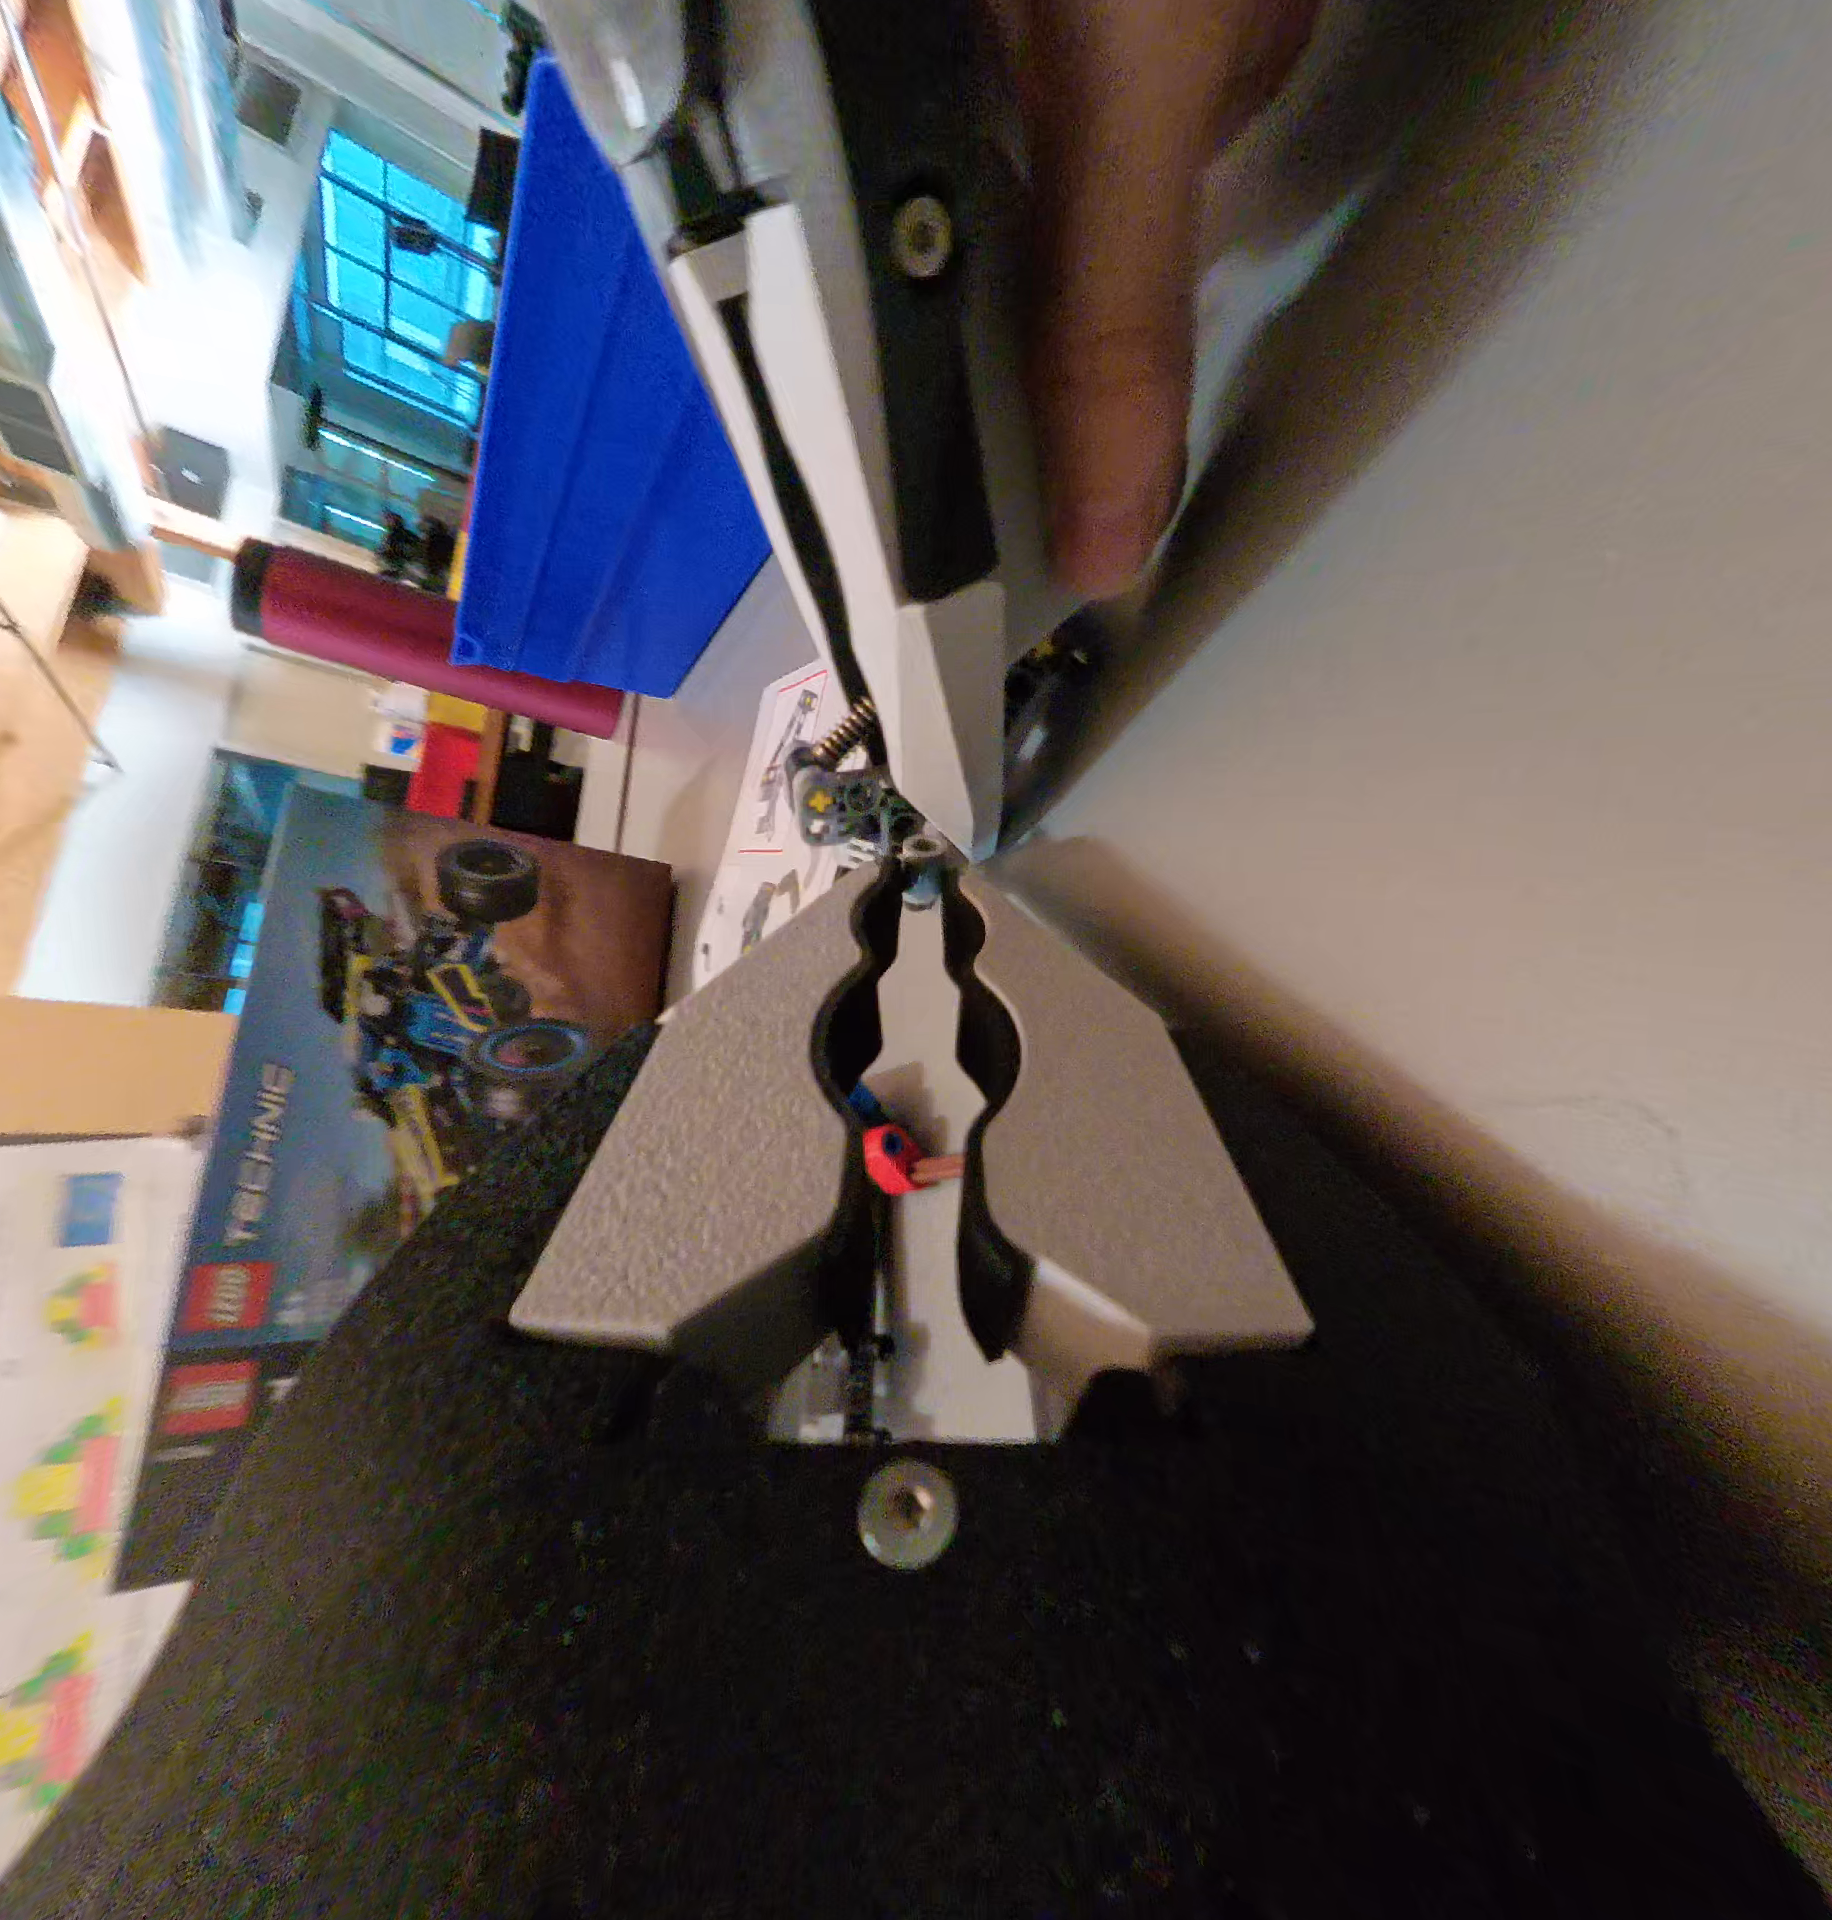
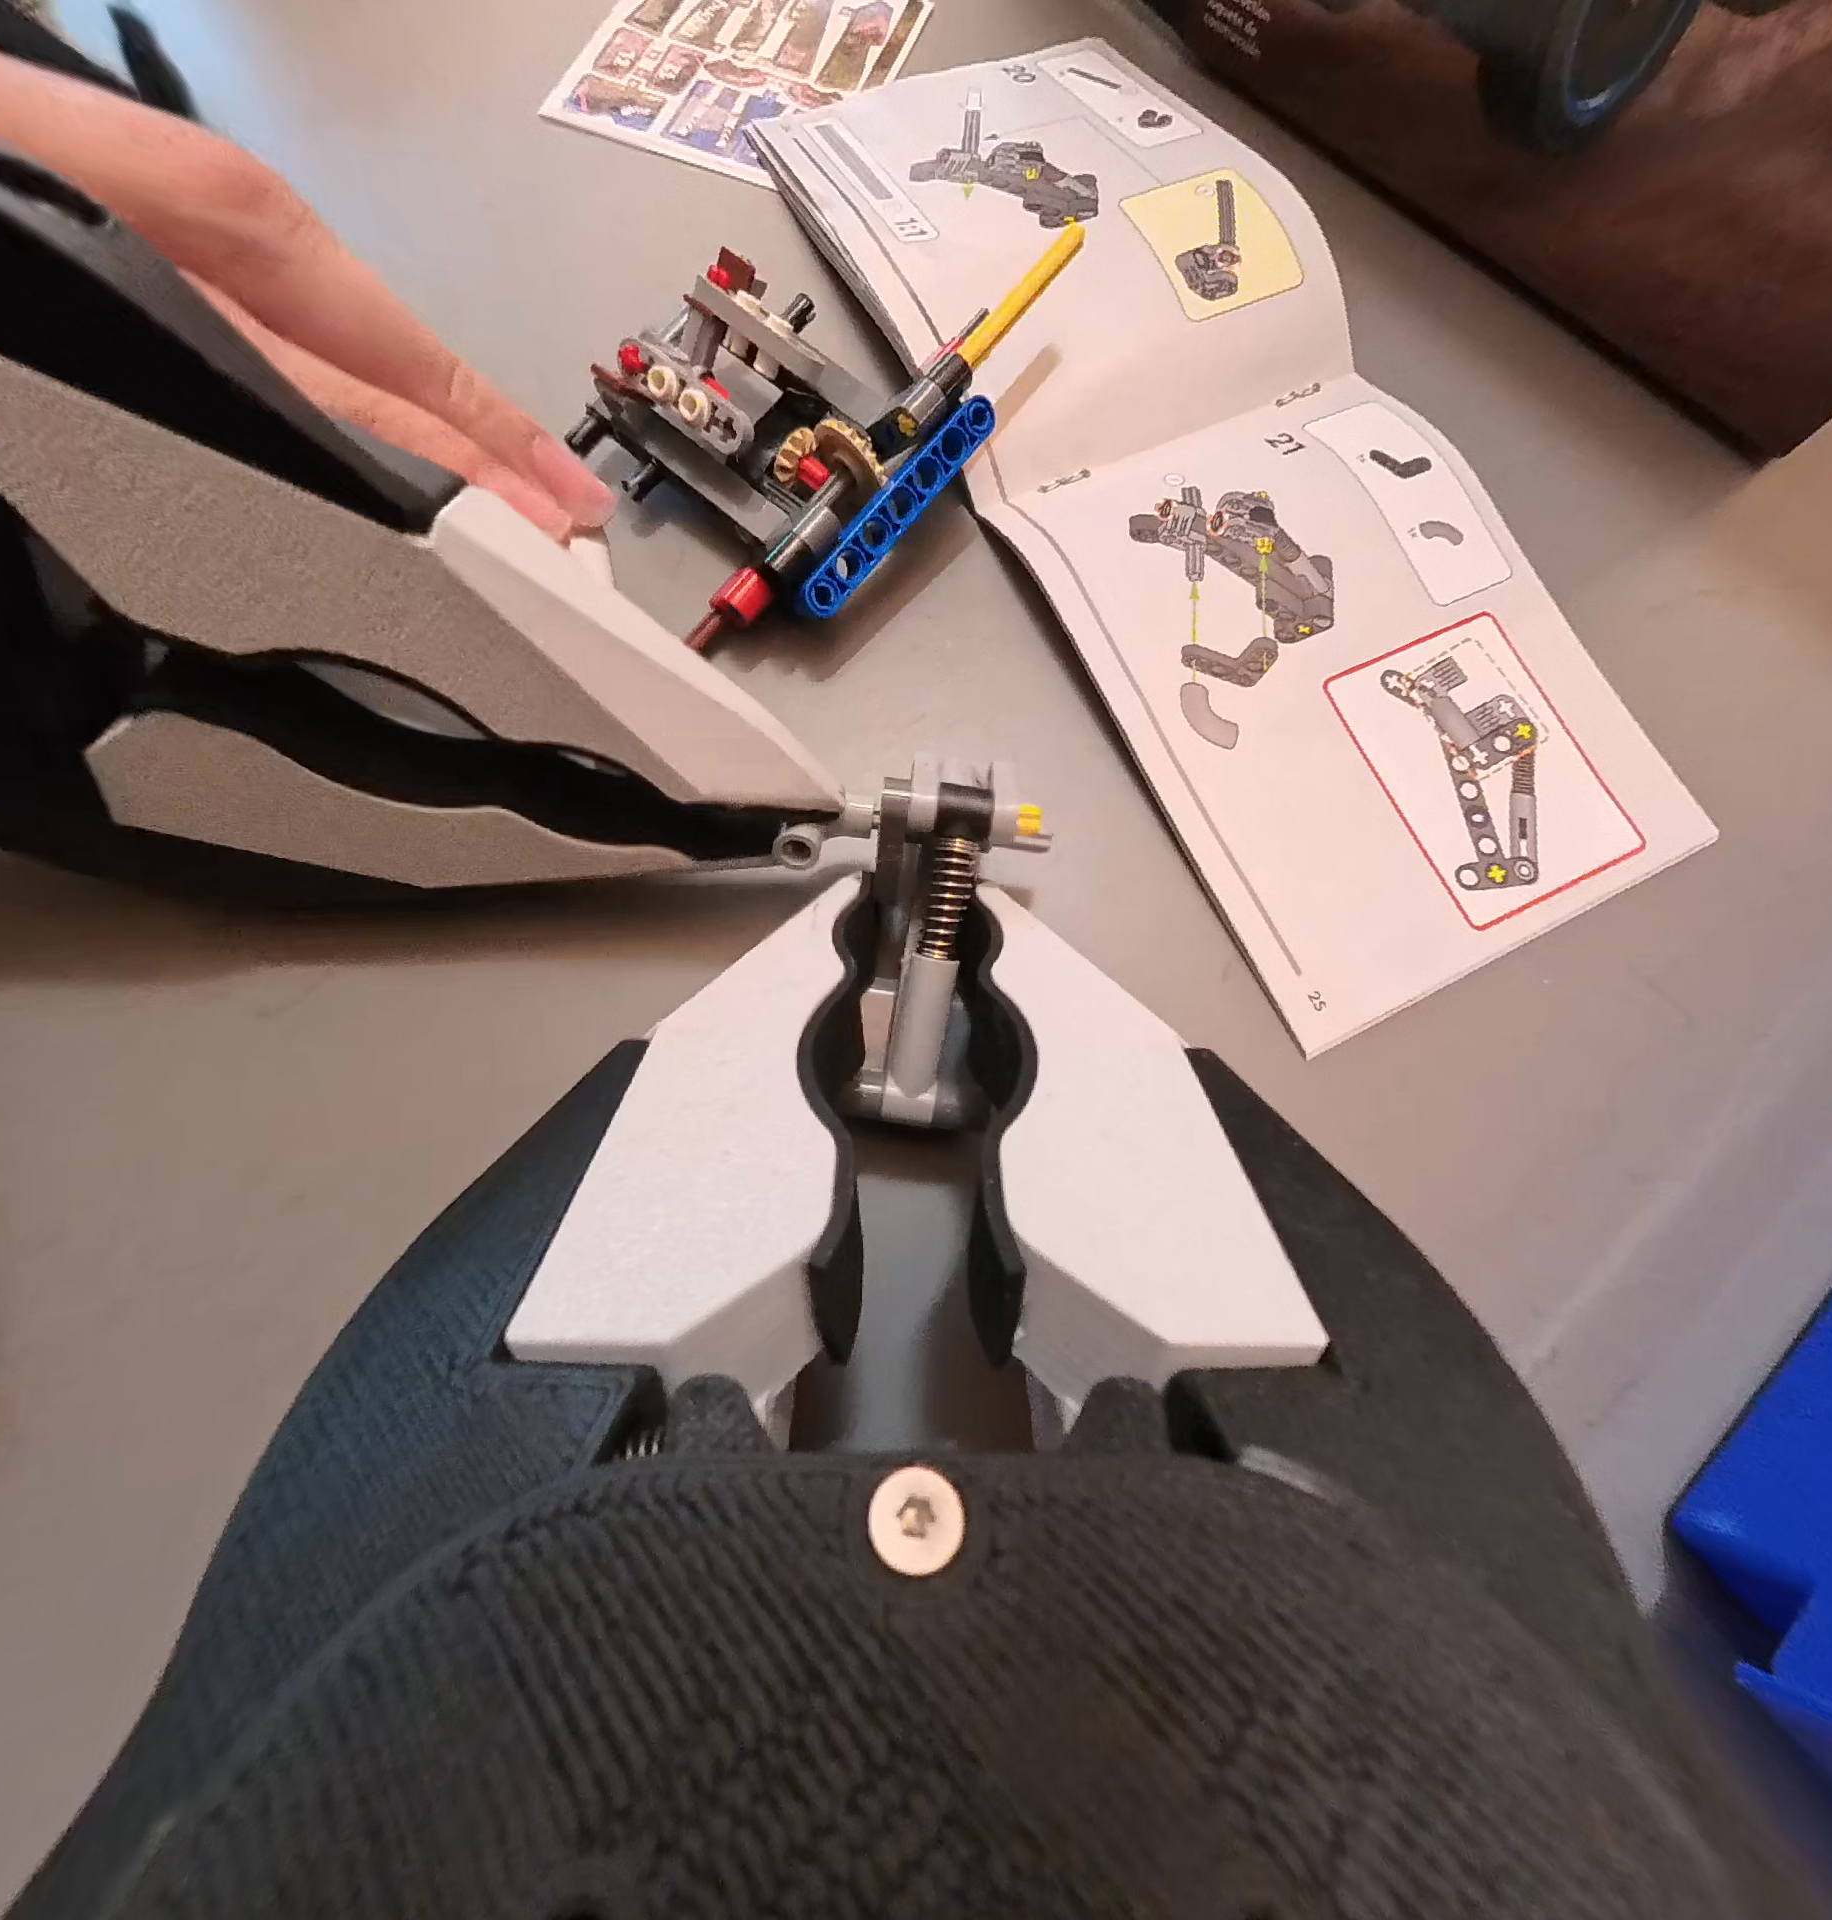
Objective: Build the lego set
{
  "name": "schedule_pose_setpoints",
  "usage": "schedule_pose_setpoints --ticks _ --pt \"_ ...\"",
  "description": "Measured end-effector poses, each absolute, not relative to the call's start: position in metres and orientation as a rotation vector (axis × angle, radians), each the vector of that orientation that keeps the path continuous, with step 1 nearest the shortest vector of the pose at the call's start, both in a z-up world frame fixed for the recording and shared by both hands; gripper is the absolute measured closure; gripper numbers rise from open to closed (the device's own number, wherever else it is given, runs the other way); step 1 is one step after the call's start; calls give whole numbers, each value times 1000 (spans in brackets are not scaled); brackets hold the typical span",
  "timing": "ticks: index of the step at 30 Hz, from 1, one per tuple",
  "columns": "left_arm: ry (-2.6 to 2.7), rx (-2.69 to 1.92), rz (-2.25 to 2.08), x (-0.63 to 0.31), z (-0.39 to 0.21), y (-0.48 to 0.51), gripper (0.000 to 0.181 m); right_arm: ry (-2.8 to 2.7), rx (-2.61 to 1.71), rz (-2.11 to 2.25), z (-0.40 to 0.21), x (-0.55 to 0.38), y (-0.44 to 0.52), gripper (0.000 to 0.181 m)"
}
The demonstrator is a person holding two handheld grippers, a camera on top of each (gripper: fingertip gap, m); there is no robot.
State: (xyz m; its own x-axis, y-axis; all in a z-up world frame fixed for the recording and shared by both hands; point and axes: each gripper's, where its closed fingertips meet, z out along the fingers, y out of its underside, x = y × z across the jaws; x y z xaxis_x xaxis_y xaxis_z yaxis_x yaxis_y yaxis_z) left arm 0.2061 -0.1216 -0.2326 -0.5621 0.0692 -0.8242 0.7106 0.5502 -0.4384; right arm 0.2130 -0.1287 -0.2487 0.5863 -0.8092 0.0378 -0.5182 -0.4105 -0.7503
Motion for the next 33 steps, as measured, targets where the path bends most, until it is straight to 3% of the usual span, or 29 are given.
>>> schedule_pose_setpoints --ticks 8,15,22,30,33 --pt "2141 505 -1150 207 -231 -123 176 1055 -2102 -536 -249 214 -130 169" --pt "1823 777 -961 205 -230 -119 176 1020 -2118 -539 -248 213 -127 169" --pt "1872 738 -1010 207 -229 -113 172 773 -2214 -745 -244 212 -125 169" --pt "2151 565 -1333 199 -214 -111 136 445 -2239 -926 -237 207 -121 168" --pt "2227 628 -1269 198 -225 -109 125 333 -2235 -950 -236 202 -115 168"
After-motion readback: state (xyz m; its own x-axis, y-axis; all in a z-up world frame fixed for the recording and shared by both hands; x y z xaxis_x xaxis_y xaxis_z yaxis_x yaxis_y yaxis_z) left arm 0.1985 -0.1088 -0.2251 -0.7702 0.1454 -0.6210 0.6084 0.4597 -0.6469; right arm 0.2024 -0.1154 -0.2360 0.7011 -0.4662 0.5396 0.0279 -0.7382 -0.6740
